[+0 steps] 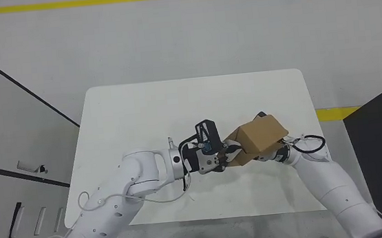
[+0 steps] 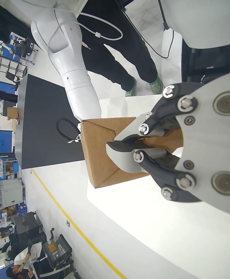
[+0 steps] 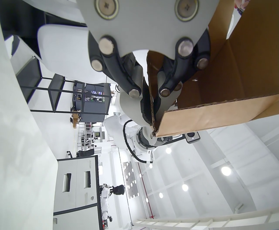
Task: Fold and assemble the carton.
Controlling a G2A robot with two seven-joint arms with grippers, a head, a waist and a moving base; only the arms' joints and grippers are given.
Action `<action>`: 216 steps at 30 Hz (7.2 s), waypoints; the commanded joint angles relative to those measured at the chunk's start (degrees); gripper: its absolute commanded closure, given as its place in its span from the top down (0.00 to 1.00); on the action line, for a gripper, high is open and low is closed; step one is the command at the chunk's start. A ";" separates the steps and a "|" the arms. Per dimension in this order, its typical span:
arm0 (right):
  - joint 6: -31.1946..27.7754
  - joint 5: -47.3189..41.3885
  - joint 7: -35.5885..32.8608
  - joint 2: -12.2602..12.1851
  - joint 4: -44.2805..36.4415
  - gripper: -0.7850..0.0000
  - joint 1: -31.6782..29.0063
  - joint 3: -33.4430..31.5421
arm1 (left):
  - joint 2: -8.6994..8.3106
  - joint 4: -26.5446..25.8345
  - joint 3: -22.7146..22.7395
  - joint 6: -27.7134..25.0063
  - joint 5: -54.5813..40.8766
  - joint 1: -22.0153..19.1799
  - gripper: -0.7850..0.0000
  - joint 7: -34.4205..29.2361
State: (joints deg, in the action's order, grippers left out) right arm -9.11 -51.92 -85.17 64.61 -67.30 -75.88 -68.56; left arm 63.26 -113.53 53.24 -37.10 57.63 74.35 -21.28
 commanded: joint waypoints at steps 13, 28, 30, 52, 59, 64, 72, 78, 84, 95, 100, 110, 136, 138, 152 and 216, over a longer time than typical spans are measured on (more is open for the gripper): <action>2.00 0.00 1.90 0.02 -0.07 0.00 0.00 -0.03 | 0.07 0.80 0.02 0.68 0.17 -0.74 0.00 0.04; 3.83 0.34 2.99 0.20 -0.05 0.00 0.80 0.60 | 0.10 1.05 -0.21 0.66 1.58 -1.18 0.00 0.07; 3.82 0.38 3.01 0.23 -0.04 0.00 0.86 0.71 | 0.13 1.17 -0.32 0.80 1.62 -1.27 0.00 -0.03; 3.39 0.44 2.19 0.31 0.32 0.00 1.04 0.84 | 0.24 1.72 -0.37 1.31 1.87 -1.62 0.00 0.29; 3.39 0.76 2.15 0.34 0.13 0.00 1.05 1.03 | 0.24 1.80 -0.56 1.02 1.68 -1.56 0.00 0.08; 3.36 0.54 2.00 0.33 0.21 0.00 1.05 0.86 | 0.30 1.89 -0.71 1.15 1.71 -1.76 0.00 0.00; 3.42 0.69 1.94 0.21 0.16 0.00 0.98 0.41 | 0.25 1.60 -0.41 1.14 1.51 -1.65 0.00 -0.07; 3.52 0.78 1.98 0.25 -0.27 0.00 0.79 0.68 | 0.32 1.85 -0.74 0.96 1.03 -1.82 0.00 -0.13; 3.41 0.40 1.82 0.16 0.15 0.00 0.71 0.13 | 0.36 1.88 -0.75 1.07 1.00 -2.00 0.00 -0.07; 3.26 0.37 1.74 0.18 0.35 0.00 0.69 0.15 | 0.48 2.86 -0.98 1.19 0.56 -2.24 0.00 0.38; 3.27 0.40 1.57 0.15 0.43 0.00 0.68 0.03 | 0.49 2.89 -0.96 1.13 0.61 -2.23 0.00 0.45; 3.20 0.49 1.61 0.20 0.45 0.00 0.72 0.21 | 0.58 2.98 -1.00 1.29 0.69 -2.51 0.00 0.64; 2.70 0.29 1.80 0.08 0.21 0.00 0.08 -0.39 | 0.34 1.98 0.14 1.01 1.04 -1.72 0.00 0.65; 2.63 0.14 1.93 0.03 0.21 0.00 -0.08 -0.65 | 0.27 1.72 0.36 0.85 1.04 -1.56 0.00 0.67; 2.84 -0.57 1.84 -0.09 -0.01 0.00 -0.49 -1.40 | -0.44 -0.69 3.56 0.87 0.90 0.73 0.00 1.30; 1.50 -0.60 3.01 0.84 1.02 0.00 0.65 -0.68 | -1.21 1.54 3.53 -3.45 0.27 1.03 0.00 2.05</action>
State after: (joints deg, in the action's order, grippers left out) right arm -7.43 -52.37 -81.72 65.43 -66.27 -75.28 -69.26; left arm 62.03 -111.85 56.95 -40.44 57.85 75.50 -19.29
